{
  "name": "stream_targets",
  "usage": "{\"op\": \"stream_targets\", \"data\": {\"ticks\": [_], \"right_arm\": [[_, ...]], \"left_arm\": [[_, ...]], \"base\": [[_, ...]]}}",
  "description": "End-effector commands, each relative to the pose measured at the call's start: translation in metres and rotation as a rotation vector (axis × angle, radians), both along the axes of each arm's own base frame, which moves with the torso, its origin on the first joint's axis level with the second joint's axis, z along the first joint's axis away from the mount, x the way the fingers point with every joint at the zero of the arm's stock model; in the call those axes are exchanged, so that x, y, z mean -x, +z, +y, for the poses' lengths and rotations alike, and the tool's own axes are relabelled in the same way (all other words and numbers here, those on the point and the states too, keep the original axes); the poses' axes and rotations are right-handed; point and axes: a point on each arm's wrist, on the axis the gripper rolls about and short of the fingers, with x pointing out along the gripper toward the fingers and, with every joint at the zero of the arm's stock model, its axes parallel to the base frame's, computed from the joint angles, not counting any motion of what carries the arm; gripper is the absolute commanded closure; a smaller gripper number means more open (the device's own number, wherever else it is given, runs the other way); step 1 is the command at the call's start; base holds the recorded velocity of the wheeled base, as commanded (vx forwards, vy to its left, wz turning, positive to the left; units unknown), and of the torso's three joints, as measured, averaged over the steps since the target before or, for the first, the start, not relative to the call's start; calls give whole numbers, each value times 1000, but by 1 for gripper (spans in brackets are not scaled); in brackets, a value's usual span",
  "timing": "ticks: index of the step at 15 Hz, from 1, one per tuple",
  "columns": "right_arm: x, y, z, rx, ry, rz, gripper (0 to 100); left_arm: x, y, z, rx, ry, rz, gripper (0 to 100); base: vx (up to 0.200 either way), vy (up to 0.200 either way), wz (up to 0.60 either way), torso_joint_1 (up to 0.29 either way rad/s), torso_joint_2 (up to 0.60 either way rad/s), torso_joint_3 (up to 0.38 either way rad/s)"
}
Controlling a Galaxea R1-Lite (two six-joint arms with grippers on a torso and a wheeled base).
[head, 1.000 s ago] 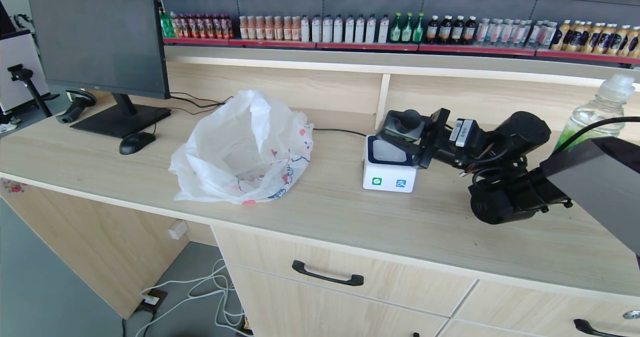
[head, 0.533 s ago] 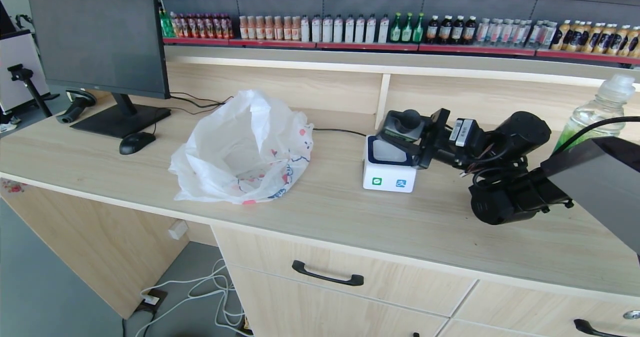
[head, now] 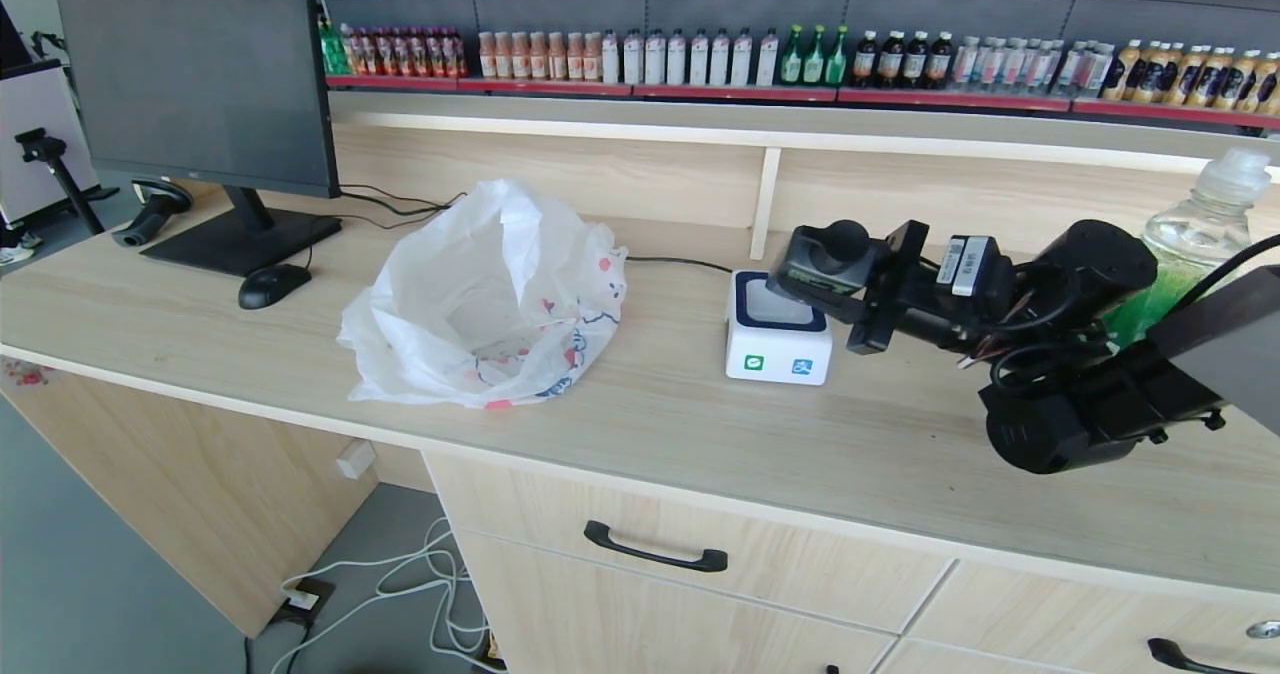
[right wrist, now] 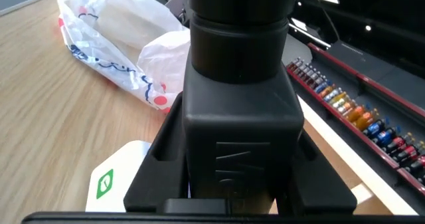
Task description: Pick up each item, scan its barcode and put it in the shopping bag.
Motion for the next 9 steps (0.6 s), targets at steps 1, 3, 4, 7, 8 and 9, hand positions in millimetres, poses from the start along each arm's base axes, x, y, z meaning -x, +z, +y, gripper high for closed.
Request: {"op": "stream_targets", "data": {"ticks": [1, 3, 4, 7, 8, 9], "right_arm": [[19, 20, -3, -14, -11, -29, 100], [34, 25, -5, -25, -27, -16, 100], [45, 26, -6, -27, -34, 3, 100], [74, 33, -12, -87, -88, 82, 100], [84, 36, -12, -131, -112, 132, 100], [94, 38, -8, -185, -137, 182, 100]], "left_arm": [[0, 0, 0, 0, 1, 0, 0], [0, 0, 0, 0, -1, 0, 0], [0, 0, 0, 0, -1, 0, 0], [0, 0, 0, -1, -1, 0, 0], [0, 0, 0, -1, 1, 0, 0], [0, 0, 0, 0, 2, 2, 0]], "base": [[0, 0, 0, 0, 0, 0], [0, 0, 0, 0, 0, 0], [0, 0, 0, 0, 0, 0], [0, 0, 0, 0, 0, 0], [0, 0, 0, 0, 0, 0], [0, 0, 0, 0, 0, 0]]}}
